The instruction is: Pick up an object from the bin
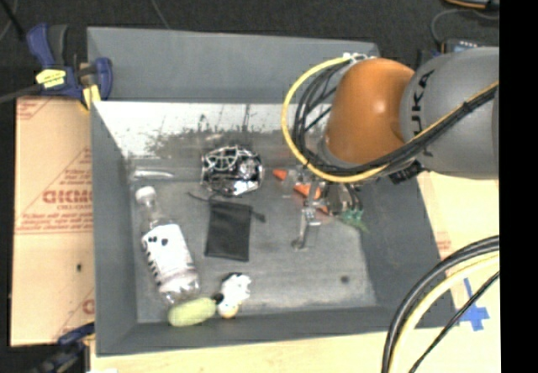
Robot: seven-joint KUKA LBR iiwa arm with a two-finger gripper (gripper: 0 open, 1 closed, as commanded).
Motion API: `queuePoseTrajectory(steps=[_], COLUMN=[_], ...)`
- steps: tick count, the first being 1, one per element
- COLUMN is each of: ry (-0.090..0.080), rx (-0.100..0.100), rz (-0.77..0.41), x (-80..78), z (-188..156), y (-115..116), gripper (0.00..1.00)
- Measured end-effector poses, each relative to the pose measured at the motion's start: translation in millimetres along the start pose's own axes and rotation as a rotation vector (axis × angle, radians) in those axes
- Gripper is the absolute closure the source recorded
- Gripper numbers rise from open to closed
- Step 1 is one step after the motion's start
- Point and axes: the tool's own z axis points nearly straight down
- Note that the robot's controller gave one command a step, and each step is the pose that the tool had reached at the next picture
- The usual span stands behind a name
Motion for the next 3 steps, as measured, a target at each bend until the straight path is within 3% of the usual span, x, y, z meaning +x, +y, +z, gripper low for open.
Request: queuePoseTrajectory(steps=[2, 3], ry=[-0.006, -0.01], rx=[0.0, -0.005], rz=[-0.001, -0.025], x=[-1.1, -2.1], z=[-4, 18], y=[1, 15], gripper=[0.0, 0.0])
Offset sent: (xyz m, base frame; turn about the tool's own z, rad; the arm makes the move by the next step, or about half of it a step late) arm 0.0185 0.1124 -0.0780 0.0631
